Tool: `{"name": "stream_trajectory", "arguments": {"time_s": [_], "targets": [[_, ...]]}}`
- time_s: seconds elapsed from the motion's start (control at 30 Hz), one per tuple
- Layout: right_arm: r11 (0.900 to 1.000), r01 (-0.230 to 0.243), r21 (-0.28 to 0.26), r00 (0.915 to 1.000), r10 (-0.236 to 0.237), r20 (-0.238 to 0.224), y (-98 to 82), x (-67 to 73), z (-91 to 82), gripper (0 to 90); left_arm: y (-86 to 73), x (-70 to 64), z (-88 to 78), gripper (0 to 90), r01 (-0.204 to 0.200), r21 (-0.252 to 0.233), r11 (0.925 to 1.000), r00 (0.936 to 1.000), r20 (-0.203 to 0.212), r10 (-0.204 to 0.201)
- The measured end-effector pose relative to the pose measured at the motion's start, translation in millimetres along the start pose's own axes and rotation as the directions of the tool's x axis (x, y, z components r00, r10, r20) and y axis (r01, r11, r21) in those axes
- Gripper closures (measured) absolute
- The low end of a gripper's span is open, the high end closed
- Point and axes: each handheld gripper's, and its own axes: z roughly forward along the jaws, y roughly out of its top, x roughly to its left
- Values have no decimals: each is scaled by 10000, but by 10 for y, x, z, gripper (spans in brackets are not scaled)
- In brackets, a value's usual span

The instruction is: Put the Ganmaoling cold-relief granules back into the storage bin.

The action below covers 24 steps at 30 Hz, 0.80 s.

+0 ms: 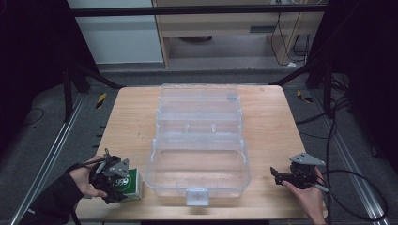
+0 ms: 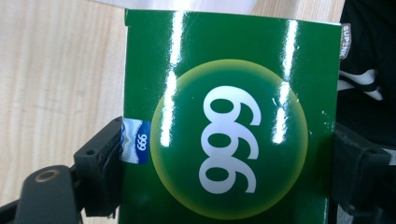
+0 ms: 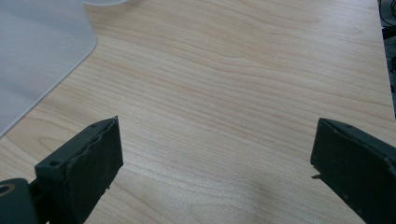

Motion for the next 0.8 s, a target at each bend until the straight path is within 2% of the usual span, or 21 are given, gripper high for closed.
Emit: {"name": "stream_trajectory", "arguments": {"time_s": [0.3,0.47,0.8], "targets": [[10000,-8,0,10000,8,-1,0,1,2,27,25,6,-225,142,126,-164,9998,9996,-259,-131],[10000,-62,3,10000,62,5,0,2,2,27,49,19,-403,143,258,-386,9989,9985,-482,-276],[10000,-62,-4,10000,62,-3,-1,3,2,26,181,33,-658,144,158,-813,9966,9974,-693,-215]]}}
